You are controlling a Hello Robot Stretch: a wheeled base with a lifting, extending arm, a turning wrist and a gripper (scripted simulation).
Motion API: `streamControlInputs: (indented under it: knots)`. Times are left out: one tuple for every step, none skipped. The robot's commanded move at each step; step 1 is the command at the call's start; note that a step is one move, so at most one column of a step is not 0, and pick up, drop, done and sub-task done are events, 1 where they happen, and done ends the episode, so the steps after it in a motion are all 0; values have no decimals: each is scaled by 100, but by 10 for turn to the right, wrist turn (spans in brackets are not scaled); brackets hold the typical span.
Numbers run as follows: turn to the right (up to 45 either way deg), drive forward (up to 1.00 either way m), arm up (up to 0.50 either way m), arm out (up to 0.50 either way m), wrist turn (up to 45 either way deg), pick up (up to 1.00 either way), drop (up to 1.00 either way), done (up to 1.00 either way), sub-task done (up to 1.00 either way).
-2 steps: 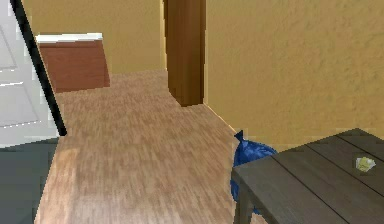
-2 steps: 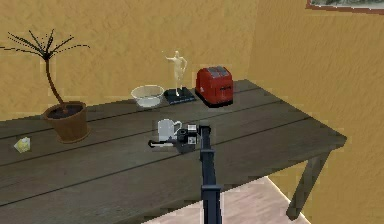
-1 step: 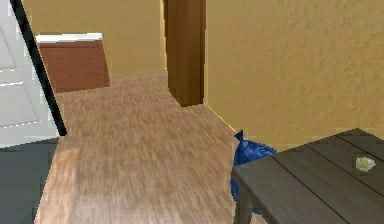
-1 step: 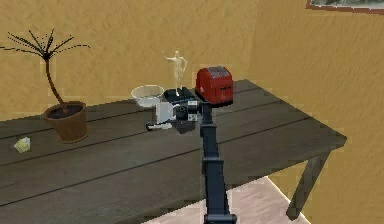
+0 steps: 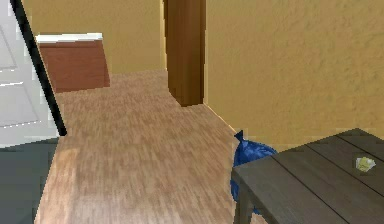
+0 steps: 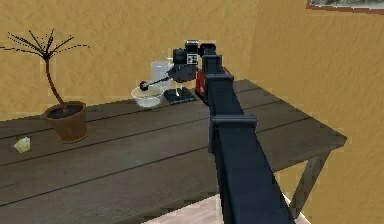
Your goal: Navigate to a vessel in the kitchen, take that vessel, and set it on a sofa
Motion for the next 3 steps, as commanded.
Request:
streamControlInputs:
  knots:
    - [0, 0, 0, 0, -450, 0, 0, 0, 0]
    - [0, 0, 0, 0, -450, 0, 0, 0, 0]
    - [0, 0, 0, 0, -30, 0, 0, 0, 0]
